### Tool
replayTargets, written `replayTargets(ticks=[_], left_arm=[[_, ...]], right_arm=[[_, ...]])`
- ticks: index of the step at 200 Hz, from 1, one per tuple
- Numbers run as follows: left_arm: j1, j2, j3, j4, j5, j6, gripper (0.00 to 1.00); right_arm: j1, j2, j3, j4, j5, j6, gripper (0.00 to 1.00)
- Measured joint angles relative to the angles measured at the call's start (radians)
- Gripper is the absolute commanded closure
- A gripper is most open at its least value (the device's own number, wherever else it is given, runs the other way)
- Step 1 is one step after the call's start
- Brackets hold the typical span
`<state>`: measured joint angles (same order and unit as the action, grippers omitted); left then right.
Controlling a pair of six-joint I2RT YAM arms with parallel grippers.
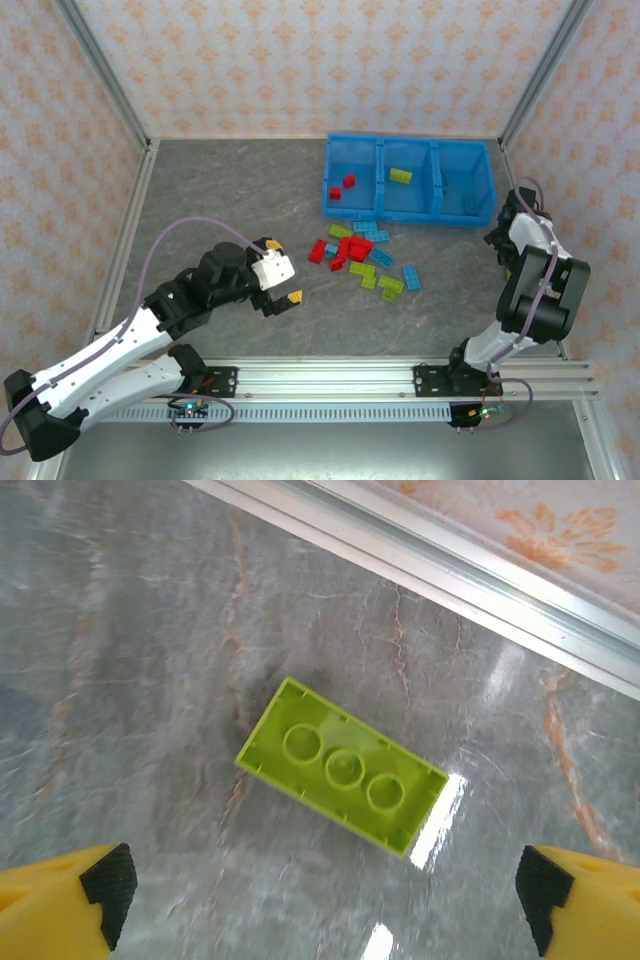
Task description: Sort the legos into containers by color
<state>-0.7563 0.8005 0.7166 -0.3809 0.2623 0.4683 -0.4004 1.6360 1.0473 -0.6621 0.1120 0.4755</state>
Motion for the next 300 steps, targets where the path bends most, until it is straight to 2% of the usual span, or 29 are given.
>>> replayTargets(ticks=[50, 107, 136, 147, 159, 172, 193, 201, 221, 270, 292, 300], left_arm=[[0.0, 0.036, 0.0, 0.003, -0.001, 0.0, 0.0], [0.0, 0.038, 0.0, 0.005, -0.001, 0.0, 0.0], [0.0, 0.04, 0.0, 0.004, -0.002, 0.0, 0.0], [0.0, 0.039, 0.0, 0.005, -0.002, 0.0, 0.0], [0.0, 0.039, 0.0, 0.005, -0.003, 0.0, 0.0], [0.0, 0.038, 0.0, 0.005, -0.005, 0.0, 0.0], [0.0, 0.036, 0.0, 0.004, -0.008, 0.0, 0.0], [0.0, 0.035, 0.0, 0.005, -0.008, 0.0, 0.0], [0.0, 0.031, 0.0, 0.005, -0.008, 0.0, 0.0], [0.0, 0.027, 0.0, 0.005, -0.008, 0.0, 0.0], [0.0, 0.027, 0.0, 0.005, -0.008, 0.0, 0.0], [0.0, 0.027, 0.0, 0.005, -0.009, 0.0, 0.0]], right_arm=[[-0.052, 0.148, 0.072, 0.029, -0.114, -0.106, 0.04], [-0.063, 0.207, 0.117, 0.023, -0.113, -0.183, 0.0], [-0.066, 0.22, 0.124, 0.025, -0.143, -0.196, 0.05], [-0.066, 0.228, 0.132, 0.023, -0.15, -0.203, 0.1], [-0.067, 0.23, 0.138, 0.017, -0.156, -0.214, 0.26], [-0.066, 0.23, 0.144, 0.016, -0.166, -0.216, 0.37], [-0.066, 0.23, 0.145, 0.015, -0.165, -0.213, 0.49], [-0.068, 0.23, 0.145, 0.011, -0.159, -0.21, 0.57], [-0.07, 0.23, 0.146, 0.004, -0.151, -0.213, 0.7], [-0.073, 0.221, 0.141, 0.006, -0.165, -0.215, 0.92], [-0.071, 0.141, 0.071, 0.011, -0.229, -0.207, 1.0], [-0.064, 0.078, 0.034, 0.006, -0.253, -0.202, 1.0]])
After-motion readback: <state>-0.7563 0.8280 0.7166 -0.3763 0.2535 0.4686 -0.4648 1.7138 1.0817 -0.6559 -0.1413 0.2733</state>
